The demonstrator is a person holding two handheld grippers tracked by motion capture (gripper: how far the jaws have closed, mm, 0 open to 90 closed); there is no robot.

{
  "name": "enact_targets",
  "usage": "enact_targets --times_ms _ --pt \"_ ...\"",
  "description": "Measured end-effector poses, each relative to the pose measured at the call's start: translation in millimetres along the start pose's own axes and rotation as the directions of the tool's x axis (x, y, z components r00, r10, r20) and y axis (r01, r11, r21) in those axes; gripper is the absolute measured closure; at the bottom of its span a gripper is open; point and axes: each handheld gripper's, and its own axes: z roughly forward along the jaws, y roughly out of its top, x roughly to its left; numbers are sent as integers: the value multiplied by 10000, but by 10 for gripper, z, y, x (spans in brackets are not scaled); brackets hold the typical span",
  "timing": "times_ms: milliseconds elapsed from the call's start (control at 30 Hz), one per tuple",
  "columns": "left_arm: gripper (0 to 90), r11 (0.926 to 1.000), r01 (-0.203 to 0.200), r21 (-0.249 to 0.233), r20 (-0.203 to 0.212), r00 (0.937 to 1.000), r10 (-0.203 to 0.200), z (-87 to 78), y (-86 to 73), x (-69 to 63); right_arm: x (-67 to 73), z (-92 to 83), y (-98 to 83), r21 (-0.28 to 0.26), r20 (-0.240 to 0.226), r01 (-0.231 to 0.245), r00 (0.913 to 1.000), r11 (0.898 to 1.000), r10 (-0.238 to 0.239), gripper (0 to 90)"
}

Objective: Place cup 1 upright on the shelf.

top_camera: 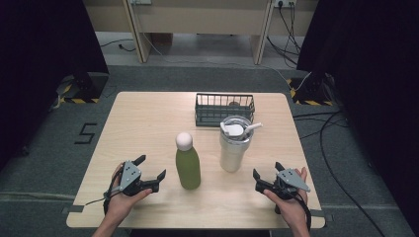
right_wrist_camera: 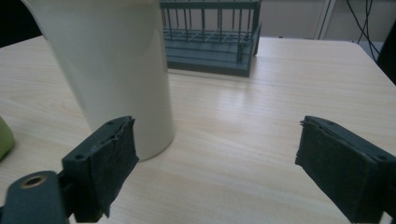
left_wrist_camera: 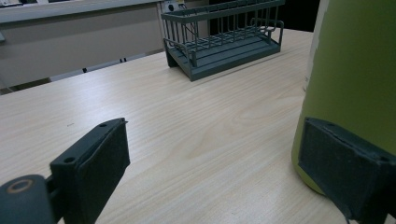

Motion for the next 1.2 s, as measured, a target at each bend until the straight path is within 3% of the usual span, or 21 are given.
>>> enact_targets --times_ms 233,567,867,1133,1200 --pt "79 10000 9 25 52 10000 -9 7 -3 -24 118 45 137 -329 -290 241 9993 9992 -250 65" --pt "79 10000 15 20 -6 10000 -15 1 3 -17 349 270 310 -629 -660 679 9952 9957 -720 47" --pt "70 10000 2 74 -18 10000 -2 11 3 -28 464 421 357 -676 -732 639 9949 9957 -688 32" --pt "70 10000 -50 58 40 10000 50 9 8 -37 553 537 384 -646 -795 318 9961 9974 -369 25" --pt "70 10000 -3 34 109 9999 3 13 8 -39 571 574 388 -664 -747 447 9960 9968 -496 25"
